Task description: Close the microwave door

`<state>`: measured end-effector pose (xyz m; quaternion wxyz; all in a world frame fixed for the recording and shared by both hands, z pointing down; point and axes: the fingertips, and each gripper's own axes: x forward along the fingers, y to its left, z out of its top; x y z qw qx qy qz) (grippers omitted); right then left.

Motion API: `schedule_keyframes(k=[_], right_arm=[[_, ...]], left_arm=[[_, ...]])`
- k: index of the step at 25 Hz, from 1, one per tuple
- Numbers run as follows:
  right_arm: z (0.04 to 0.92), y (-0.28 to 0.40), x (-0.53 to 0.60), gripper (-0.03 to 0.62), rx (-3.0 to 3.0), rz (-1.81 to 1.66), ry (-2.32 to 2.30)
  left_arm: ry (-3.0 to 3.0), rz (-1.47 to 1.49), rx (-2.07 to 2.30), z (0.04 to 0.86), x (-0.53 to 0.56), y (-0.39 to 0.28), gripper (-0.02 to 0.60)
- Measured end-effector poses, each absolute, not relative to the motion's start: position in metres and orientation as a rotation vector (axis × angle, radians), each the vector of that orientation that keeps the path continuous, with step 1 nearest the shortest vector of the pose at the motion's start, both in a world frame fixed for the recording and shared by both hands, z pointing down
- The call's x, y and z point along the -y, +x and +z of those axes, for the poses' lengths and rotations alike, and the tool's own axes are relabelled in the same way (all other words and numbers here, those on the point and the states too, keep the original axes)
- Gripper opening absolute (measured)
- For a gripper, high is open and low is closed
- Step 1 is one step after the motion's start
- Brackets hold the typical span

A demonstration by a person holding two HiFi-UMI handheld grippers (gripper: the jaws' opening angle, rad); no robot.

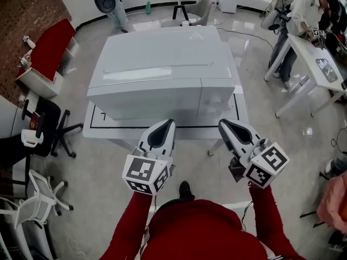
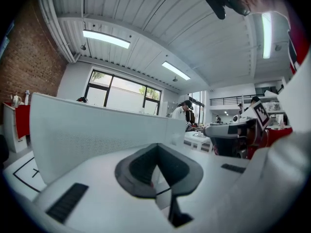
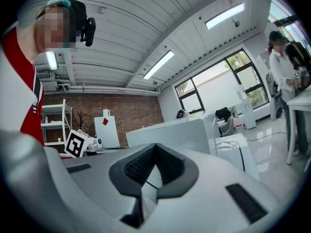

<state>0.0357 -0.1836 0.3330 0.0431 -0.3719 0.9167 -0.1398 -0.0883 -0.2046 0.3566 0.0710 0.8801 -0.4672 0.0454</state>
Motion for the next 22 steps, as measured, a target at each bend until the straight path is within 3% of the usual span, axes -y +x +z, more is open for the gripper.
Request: schedule_keyframes(k=[22], right_arm=[[0.352,0.070,0.125,0.014,-2.768,-0.494,-1.100]], left_arm=[[2.707,0.058,1.393,0.348,0.124,-0.082,0.009]])
